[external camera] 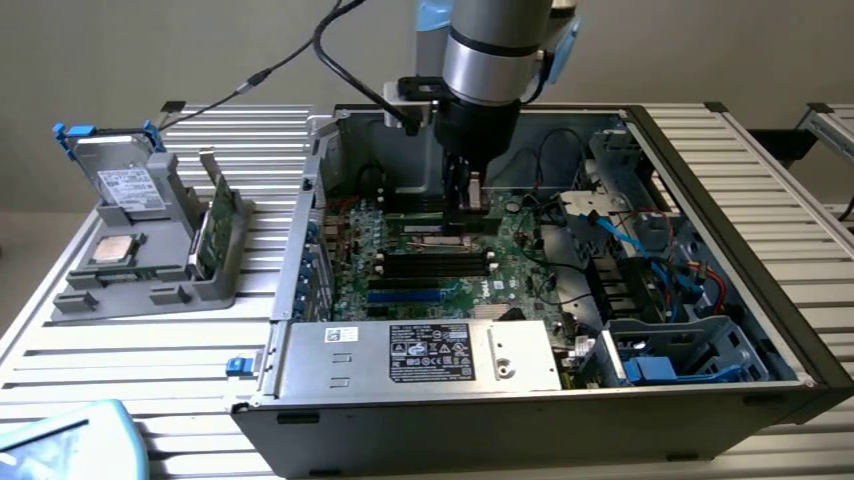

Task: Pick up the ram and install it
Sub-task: 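Pick up the ram and move it above insertion slot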

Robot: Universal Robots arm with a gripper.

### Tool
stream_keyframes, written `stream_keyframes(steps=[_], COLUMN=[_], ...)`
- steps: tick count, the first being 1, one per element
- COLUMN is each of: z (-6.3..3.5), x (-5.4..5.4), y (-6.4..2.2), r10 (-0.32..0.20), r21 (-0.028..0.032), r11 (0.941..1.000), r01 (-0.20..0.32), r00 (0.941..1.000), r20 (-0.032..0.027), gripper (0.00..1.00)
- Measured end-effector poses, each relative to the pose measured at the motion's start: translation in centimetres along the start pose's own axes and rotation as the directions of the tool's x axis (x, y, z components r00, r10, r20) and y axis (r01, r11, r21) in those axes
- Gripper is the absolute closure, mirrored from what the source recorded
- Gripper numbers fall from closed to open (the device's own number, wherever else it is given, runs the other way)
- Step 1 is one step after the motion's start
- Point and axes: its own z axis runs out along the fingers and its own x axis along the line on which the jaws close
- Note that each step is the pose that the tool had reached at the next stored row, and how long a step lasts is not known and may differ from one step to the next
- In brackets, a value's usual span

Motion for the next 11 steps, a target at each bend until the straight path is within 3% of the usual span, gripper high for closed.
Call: stream_keyframes(steps=[11], z=[1.99], x=[-0.3], y=[-0.19], r10=[0.0], r21=[0.0], r11=[1.0], r01=[0.0], r00=[1.0], r20=[0.0], gripper=[0.85])
